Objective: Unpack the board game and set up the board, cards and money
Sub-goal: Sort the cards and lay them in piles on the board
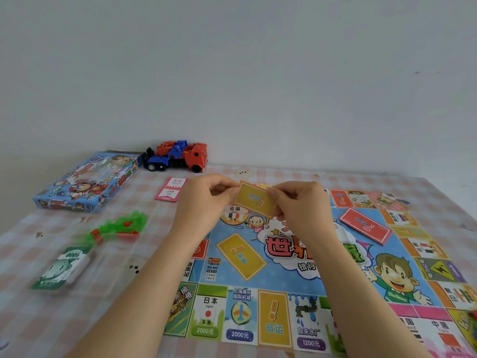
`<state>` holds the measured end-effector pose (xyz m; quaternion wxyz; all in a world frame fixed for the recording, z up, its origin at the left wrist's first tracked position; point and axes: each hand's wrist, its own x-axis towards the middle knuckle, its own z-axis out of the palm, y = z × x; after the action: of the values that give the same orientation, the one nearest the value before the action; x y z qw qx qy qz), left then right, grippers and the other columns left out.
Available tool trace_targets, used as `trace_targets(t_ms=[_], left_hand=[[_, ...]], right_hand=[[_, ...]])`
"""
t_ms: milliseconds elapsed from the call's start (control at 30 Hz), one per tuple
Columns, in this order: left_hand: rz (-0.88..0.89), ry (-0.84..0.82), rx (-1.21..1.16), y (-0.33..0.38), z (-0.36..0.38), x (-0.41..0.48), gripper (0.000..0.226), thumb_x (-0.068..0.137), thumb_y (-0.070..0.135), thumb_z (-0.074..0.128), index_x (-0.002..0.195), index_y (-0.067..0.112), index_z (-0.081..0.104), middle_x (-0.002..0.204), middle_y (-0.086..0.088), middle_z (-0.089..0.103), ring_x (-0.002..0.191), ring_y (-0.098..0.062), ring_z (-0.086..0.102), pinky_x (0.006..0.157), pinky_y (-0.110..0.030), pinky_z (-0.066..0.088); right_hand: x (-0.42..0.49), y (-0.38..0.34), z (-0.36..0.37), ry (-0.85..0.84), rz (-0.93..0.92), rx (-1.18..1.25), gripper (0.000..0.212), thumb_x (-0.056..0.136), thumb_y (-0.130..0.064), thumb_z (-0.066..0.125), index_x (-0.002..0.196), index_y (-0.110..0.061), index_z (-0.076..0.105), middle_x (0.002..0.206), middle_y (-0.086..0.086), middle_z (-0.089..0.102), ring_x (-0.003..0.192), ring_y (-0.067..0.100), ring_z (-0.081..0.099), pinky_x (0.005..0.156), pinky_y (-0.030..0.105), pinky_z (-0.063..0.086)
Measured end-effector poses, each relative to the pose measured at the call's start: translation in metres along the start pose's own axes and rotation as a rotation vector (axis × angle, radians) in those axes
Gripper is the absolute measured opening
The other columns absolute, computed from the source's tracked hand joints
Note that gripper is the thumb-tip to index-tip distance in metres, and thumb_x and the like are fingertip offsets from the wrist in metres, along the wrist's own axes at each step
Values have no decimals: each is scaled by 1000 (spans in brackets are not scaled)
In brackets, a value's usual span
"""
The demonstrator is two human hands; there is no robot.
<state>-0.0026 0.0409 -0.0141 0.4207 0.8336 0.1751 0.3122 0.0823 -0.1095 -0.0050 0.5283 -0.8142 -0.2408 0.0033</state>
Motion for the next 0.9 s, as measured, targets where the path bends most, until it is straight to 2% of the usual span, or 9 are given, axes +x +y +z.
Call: trace_targets(t_ms=[133,333,400,500,600,833,900], left_hand=[[15,46,30,-2,-1,0,9,82,22,71,90,25,73,81,16,69,77,2,64,71,-17,52],[-4,46,12,-2,-1,1,8,82,24,71,88,29,72,82,15,70,77,0,65,73,-28,56],[-31,28,-37,-1,-1,1,9,82,23,71,90,28,72,83,13,71,73,-5,68,71,-32,58],[-118,26,-204,4,-2,2,11,82,14,71,86,25,71,83,4,72,70,-10,69,67,-26,59],[-187,19,-301,7,-5,2,11,80,9,72,84,20,71,81,-1,73,70,-7,68,62,-17,56],[-324,0,-443,8,-10,3,11,78,5,73,80,15,73,75,0,73,67,-11,67,68,-23,57],[-364,29,-492,7,-12,4,11,78,5,73,81,15,73,73,0,72,65,-11,65,68,-24,57]], right_hand=[[0,-1,0,-24,13,35,14,91,-21,62,90,-16,75,57,2,65,42,6,55,45,14,48],[0,-2,0,-46,37,102,13,91,-19,62,89,-18,75,57,3,65,39,3,54,45,13,46],[0,-3,-1,-55,52,149,13,91,-18,62,84,-20,73,56,5,65,39,4,53,45,13,46],[-1,-5,-2,-64,63,202,13,90,-18,63,83,-20,73,55,4,64,39,5,54,46,15,48],[-2,-6,-2,-78,68,219,15,90,-19,64,78,-24,72,53,3,65,40,7,54,45,16,48],[-5,-10,-4,-122,92,193,15,90,-23,63,81,-19,73,48,-4,63,35,4,50,39,14,40],[-5,-12,-5,-139,109,198,17,90,-27,64,79,-18,73,53,-3,67,36,5,51,39,16,41]])
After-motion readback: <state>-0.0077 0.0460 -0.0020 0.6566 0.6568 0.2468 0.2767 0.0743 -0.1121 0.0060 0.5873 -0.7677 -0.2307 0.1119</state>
